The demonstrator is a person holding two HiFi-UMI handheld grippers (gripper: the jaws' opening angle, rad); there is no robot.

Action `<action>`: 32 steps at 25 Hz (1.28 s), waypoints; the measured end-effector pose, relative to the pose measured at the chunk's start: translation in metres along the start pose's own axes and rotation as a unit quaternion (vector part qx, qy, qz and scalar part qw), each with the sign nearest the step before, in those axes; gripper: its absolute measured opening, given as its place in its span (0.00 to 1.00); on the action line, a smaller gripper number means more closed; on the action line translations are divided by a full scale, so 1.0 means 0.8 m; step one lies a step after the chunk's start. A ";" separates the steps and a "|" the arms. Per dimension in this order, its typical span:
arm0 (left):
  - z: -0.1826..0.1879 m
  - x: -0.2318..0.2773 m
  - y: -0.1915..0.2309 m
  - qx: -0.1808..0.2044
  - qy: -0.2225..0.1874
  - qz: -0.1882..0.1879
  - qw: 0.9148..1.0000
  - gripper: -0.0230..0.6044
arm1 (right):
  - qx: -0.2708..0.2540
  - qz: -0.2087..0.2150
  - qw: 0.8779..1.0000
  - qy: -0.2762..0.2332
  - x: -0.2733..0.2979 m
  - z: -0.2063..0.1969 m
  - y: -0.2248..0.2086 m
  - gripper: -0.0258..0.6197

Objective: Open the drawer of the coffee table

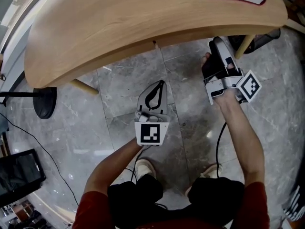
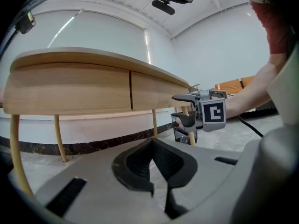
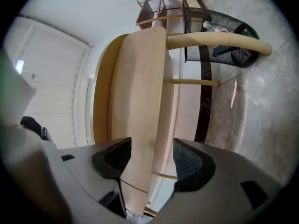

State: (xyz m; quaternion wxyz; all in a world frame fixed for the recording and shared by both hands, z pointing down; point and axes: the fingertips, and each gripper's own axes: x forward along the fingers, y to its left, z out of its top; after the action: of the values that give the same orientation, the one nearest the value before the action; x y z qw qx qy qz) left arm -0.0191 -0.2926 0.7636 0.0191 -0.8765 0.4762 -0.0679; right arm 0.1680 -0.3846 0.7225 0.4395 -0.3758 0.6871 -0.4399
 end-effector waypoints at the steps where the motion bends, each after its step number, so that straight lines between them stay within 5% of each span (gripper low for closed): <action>1: 0.001 0.001 0.000 0.000 0.000 0.001 1.000 0.05 | 0.010 0.010 1.000 -0.008 0.003 0.006 0.000 0.43; 8: -0.003 0.001 0.000 -0.007 0.005 0.002 1.000 0.05 | 0.039 0.071 0.995 -0.054 0.023 0.040 0.019 0.43; 32: 0.029 -0.004 0.013 -0.009 -0.016 0.008 1.000 0.05 | 0.045 0.052 0.996 -0.055 0.013 0.032 0.023 0.43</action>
State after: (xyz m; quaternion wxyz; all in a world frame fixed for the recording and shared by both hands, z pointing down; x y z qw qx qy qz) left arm -0.0260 -0.2962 0.7391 0.0192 -0.8738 0.4834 -0.0498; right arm 0.1862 -0.3953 0.6965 0.5152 -0.3432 0.6602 -0.4253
